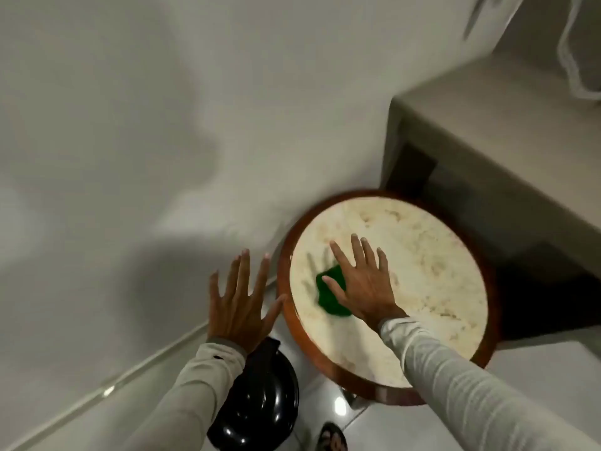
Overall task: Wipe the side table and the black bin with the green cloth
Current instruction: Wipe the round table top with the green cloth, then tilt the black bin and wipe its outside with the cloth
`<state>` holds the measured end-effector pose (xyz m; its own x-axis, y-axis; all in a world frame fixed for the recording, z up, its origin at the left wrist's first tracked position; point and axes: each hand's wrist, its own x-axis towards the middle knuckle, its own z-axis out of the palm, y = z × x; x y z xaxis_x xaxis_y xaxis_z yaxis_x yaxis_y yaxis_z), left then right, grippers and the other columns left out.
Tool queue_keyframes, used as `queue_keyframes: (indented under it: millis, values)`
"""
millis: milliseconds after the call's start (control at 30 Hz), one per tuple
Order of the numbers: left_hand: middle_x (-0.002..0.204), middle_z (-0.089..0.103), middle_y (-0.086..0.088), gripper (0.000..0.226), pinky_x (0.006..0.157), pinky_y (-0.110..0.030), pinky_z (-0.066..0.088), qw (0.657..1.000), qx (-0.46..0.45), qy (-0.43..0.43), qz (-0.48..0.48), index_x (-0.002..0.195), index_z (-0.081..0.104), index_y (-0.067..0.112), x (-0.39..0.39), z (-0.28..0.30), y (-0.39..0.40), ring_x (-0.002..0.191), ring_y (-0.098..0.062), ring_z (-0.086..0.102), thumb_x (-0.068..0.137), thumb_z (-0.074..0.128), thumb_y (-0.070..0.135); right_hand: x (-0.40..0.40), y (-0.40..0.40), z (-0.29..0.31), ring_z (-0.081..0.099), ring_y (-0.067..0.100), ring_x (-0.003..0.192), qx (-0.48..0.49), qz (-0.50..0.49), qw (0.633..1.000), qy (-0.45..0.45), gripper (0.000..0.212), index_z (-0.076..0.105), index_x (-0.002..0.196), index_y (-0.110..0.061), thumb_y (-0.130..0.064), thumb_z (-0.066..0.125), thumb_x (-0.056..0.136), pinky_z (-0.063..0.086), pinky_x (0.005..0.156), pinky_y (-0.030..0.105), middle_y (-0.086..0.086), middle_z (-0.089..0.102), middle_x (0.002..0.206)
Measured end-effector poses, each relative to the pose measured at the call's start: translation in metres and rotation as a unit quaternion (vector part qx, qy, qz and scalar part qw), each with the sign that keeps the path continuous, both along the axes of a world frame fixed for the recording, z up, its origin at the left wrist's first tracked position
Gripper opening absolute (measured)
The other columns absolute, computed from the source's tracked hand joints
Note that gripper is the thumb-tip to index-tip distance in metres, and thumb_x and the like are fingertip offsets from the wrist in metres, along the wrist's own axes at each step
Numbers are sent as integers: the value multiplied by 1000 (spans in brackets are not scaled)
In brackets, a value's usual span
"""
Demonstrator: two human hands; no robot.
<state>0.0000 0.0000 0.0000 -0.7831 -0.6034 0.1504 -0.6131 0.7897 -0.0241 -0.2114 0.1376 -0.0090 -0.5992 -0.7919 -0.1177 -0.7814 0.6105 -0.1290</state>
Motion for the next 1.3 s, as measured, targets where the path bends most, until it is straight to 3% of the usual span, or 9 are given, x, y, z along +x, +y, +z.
queue_keyframes:
  millis: [200, 333, 467, 567, 767, 833, 1033, 1133, 1300]
  values:
    - [155, 55, -20, 77, 110, -59, 48, 992, 75, -100, 15, 156, 45, 9, 23, -214, 9, 137, -36, 61, 99, 45, 60, 6, -8, -179, 14, 44, 161, 13, -85, 993, -84, 70, 29, 161, -38, -61, 49, 98, 19, 125, 66, 13, 8, 177]
    - [152, 55, -27, 68, 111, -62, 48, 982, 108, -154, -31, 155, 49, 14, 33, -316, 9, 138, -42, 58, 101, 50, 56, 14, -18, -226, 38, 43, 150, -119, -143, 982, -17, 73, 51, 149, -30, -56, 63, 82, 30, 122, 55, 19, 37, 164]
    - [164, 39, -24, 65, 125, -59, 27, 949, 193, -246, -36, 150, 51, 22, 25, -382, 6, 156, -42, 31, 99, 44, 62, 17, -28, -238, 53, 41, 127, -221, -176, 959, -31, 65, 63, 134, -20, -45, 65, 75, 41, 101, 35, 18, 54, 142]
    - [150, 49, -18, 51, 115, -52, 41, 936, 240, -258, 2, 139, 56, 21, 22, -399, 4, 146, -42, 39, 98, 51, 51, 18, -33, -231, 57, 35, 121, -253, -162, 951, -69, 55, 66, 127, -12, -34, 69, 76, 40, 89, 26, 20, 57, 134]
    - [134, 50, -27, 34, 102, -56, 50, 942, 309, -117, 53, 131, 62, 6, 80, -377, -4, 124, -45, 48, 105, 54, 26, 83, -22, -186, 56, 22, 125, -389, -69, 908, -138, 45, 71, 118, -2, -10, 71, 74, 42, 103, 13, 27, 62, 127]
    - [126, 53, -25, 28, 96, -56, 54, 944, 313, -55, 85, 124, 66, 5, 124, -364, -8, 118, -45, 52, 102, 60, 21, 135, -15, -187, 57, 26, 130, -416, -43, 891, -179, 46, 72, 118, -7, -9, 72, 71, 45, 109, 19, 22, 58, 134]
    - [119, 60, -18, 32, 101, -44, 46, 940, 289, 58, 175, 112, 65, 1, 272, -355, -5, 113, -40, 56, 101, 43, 23, 267, 6, -271, 44, -11, 138, -318, -57, 870, -373, 53, 65, 133, -28, -21, 70, 81, 36, 111, 5, 0, 48, 146]
    - [130, 62, -22, 44, 115, -44, 37, 926, 296, 93, 214, 123, 66, -3, 332, -363, 7, 127, -45, 53, 99, 37, 19, 313, 0, -325, 44, 1, 146, -239, -48, 850, -466, 66, 47, 149, -47, -21, 66, 91, 41, 120, 20, -6, 43, 156]
    - [151, 53, -20, 47, 126, -38, 31, 905, 279, 178, 269, 139, 60, 3, 372, -389, 29, 148, -30, 41, 109, 33, 27, 392, -15, -397, 24, 18, 162, -139, 135, 854, -483, 53, 46, 154, -40, -43, 55, 102, 24, 133, 42, 0, 20, 175]
